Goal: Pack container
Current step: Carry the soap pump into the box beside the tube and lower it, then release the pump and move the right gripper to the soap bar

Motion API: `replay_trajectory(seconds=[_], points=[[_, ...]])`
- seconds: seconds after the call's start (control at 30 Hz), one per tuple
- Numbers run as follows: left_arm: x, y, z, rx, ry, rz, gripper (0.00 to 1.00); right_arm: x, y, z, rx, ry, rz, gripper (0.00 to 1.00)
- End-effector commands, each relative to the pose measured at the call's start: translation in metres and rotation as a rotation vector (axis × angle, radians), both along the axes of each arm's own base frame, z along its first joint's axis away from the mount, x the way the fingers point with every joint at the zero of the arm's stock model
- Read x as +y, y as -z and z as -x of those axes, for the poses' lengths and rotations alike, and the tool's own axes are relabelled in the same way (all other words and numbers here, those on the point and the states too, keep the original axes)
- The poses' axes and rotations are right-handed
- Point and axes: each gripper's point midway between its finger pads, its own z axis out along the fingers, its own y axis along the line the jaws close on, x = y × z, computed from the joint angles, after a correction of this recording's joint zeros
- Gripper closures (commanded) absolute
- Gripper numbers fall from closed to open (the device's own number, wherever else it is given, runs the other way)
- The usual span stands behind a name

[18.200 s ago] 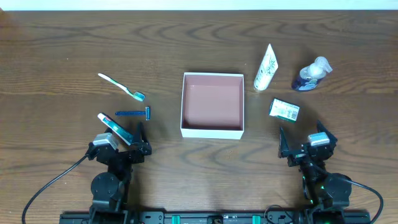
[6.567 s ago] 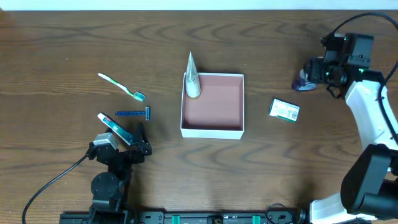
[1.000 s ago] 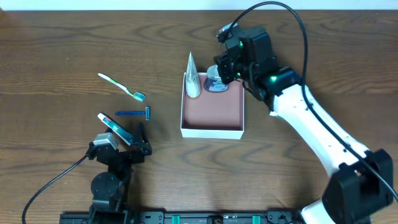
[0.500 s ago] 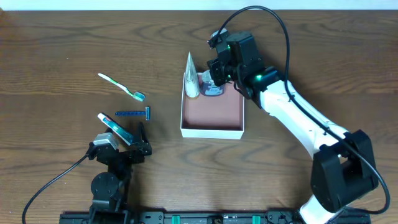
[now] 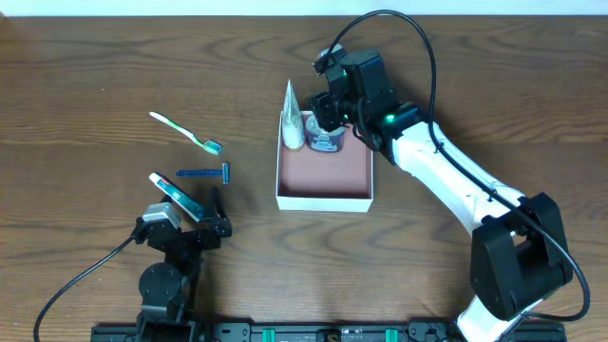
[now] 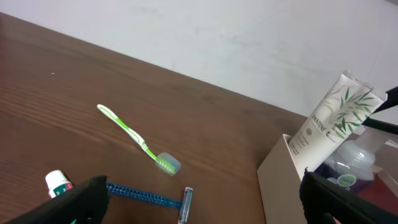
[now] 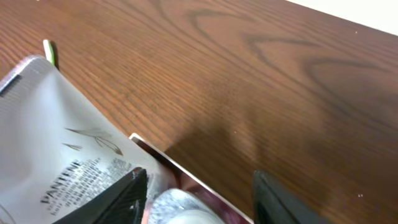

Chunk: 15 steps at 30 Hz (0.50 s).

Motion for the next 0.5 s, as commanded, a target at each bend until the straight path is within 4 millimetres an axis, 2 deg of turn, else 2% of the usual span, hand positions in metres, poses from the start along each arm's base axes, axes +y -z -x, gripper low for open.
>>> replay_trajectory(seconds=[0.0,0.23,0.37,0.47], points=[[0.003,0.019,0.001,0.057,-0.015,-0.026,0.02,0.007,-0.018,-0.001,-0.033,-0.011,-0.024,0.44],[0.003,0.019,0.001,0.057,-0.015,-0.026,0.02,0.007,-0.021,-0.004,-0.05,-0.009,-0.029,0.43],[0.003,0.019,0.001,0.057,-0.015,-0.026,0.02,0.002,-0.05,-0.012,-0.111,0.006,-0.063,0.41],[0.003,0.019,0.001,0.057,-0.015,-0.026,0.02,-0.009,-0.088,-0.011,-0.159,0.024,-0.087,0.4]])
